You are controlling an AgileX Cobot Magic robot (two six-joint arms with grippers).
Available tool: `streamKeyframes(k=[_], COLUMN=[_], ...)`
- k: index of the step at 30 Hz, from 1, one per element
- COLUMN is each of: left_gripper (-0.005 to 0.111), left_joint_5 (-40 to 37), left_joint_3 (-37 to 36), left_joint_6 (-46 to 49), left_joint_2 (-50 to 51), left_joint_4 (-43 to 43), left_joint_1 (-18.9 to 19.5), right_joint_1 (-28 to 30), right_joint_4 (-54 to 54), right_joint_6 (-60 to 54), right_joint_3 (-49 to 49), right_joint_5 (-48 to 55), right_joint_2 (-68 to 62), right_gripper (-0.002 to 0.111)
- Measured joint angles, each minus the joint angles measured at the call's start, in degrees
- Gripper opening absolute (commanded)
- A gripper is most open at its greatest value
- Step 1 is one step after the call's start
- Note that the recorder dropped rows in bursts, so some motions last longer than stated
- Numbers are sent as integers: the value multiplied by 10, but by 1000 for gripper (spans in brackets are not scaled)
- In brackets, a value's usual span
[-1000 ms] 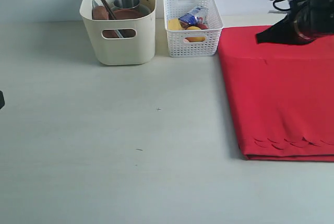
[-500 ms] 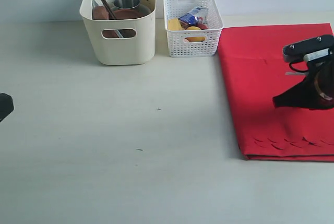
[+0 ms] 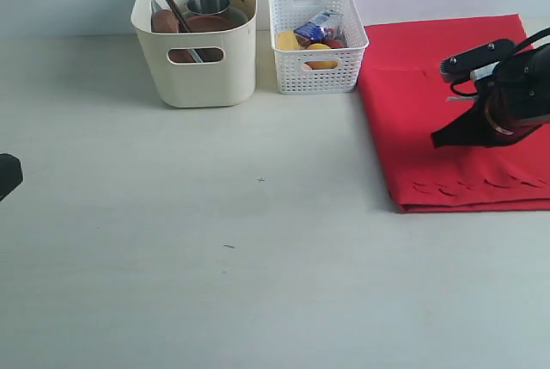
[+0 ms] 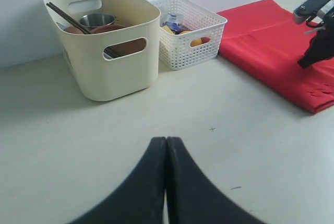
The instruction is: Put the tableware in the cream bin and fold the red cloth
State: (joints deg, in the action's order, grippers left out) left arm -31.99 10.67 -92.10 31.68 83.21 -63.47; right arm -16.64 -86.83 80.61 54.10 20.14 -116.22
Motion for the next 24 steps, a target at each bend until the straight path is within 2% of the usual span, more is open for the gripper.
streamKeyframes(k=[7,17,24], left_gripper=[1,1,1], left_joint_5=[-1,-12,-17], left_joint_3=[0,0,-9], left_joint_6=[1,1,1], left_joint_2=[0,0,0], left_joint_4=[0,0,1], left_joint_1=[0,0,0], right_joint_1=[0,0,0], right_joint_4=[-15,-10,111], right_joint_6=[1,1,-91], right_joint_3=[73,103,105], right_joint_5=[-45,29,48], right_joint_2=[-40,-38,72], right_gripper=[0,0,0])
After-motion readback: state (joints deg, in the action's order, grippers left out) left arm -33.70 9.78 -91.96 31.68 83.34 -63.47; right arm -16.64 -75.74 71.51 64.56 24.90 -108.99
